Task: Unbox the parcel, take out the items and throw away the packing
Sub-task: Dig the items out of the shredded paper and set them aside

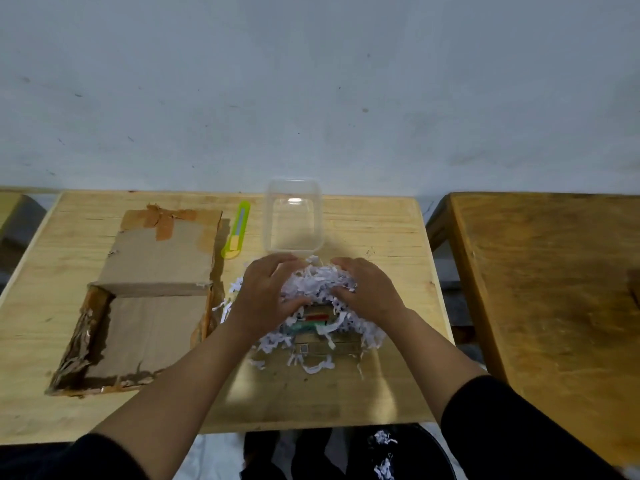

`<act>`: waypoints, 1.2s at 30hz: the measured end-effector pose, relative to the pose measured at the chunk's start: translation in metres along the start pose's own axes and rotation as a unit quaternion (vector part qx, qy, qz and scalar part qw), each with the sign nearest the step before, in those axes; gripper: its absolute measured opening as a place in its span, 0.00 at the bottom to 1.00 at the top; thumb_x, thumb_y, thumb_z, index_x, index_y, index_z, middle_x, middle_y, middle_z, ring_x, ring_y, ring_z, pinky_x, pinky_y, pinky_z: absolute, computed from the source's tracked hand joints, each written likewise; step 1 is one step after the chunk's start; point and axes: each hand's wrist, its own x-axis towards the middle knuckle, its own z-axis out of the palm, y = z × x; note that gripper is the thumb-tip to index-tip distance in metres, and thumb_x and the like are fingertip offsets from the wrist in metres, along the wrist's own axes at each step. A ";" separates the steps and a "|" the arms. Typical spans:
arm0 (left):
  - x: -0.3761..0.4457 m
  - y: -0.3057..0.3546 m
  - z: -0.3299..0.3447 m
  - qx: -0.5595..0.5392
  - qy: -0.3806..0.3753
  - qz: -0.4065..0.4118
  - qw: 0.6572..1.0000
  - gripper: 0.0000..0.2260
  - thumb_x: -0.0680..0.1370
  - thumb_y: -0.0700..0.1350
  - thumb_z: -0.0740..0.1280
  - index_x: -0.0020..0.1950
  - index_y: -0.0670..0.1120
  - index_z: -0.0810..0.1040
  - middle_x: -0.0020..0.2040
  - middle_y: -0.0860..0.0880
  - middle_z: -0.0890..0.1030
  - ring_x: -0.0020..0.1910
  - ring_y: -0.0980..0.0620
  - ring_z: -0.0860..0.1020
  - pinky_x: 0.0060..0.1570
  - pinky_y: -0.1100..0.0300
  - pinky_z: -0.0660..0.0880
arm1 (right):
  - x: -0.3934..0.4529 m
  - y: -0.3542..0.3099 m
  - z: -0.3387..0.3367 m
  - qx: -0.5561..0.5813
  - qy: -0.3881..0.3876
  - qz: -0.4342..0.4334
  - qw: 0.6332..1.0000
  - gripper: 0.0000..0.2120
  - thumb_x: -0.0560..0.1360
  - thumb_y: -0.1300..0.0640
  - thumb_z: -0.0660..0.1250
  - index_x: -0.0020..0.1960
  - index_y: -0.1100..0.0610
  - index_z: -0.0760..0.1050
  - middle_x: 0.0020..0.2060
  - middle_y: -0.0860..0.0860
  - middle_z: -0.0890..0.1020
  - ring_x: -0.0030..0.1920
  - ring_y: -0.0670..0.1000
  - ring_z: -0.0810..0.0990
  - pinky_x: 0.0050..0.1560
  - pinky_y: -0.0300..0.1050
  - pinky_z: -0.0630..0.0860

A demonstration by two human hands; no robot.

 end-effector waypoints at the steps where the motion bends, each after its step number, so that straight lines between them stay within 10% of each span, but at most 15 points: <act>1: -0.003 0.005 -0.001 0.020 0.033 0.031 0.999 0.20 0.67 0.57 0.69 0.55 0.49 0.74 0.52 0.47 0.78 0.54 0.49 0.73 0.52 0.55 0.68 | -0.001 -0.002 -0.003 -0.021 0.007 -0.022 1.000 0.26 0.71 0.49 0.68 0.67 0.49 0.67 0.63 0.53 0.75 0.64 0.55 0.71 0.62 0.53 0.67; 9: -0.020 0.008 0.017 0.024 -0.062 0.053 0.996 0.05 0.73 0.47 0.64 0.43 0.47 0.76 0.38 0.47 0.79 0.37 0.46 0.76 0.37 0.58 0.66 | -0.017 -0.033 0.005 0.052 0.025 -0.199 0.978 0.06 0.67 0.61 0.67 0.42 0.59 0.80 0.38 0.56 0.82 0.40 0.54 0.78 0.43 0.47 0.77; 23: -0.013 0.004 0.004 0.033 -0.048 -0.047 0.997 0.12 0.64 0.30 0.66 0.43 0.41 0.82 0.39 0.42 0.83 0.39 0.41 0.80 0.35 0.54 0.76 | -0.017 -0.016 0.023 0.034 0.000 -0.112 0.993 0.15 0.73 0.63 0.56 0.53 0.63 0.78 0.49 0.60 0.82 0.48 0.58 0.79 0.48 0.44 0.74; 28: -0.028 0.011 0.002 -0.006 -0.087 0.054 0.995 0.12 0.74 0.41 0.58 0.49 0.41 0.80 0.43 0.42 0.81 0.43 0.46 0.77 0.42 0.58 0.74 | -0.022 -0.013 0.022 0.003 -0.021 -0.144 0.989 0.11 0.71 0.60 0.65 0.51 0.61 0.79 0.44 0.57 0.82 0.44 0.55 0.79 0.44 0.44 0.75; 36: -0.048 -0.012 0.013 -0.003 -0.190 -0.089 0.978 0.25 0.73 0.60 0.61 0.62 0.45 0.74 0.55 0.43 0.79 0.54 0.42 0.77 0.51 0.53 0.73 | -0.020 -0.001 0.025 -0.051 -0.098 -0.118 0.987 0.19 0.72 0.54 0.68 0.61 0.57 0.73 0.56 0.55 0.78 0.56 0.54 0.74 0.58 0.46 0.72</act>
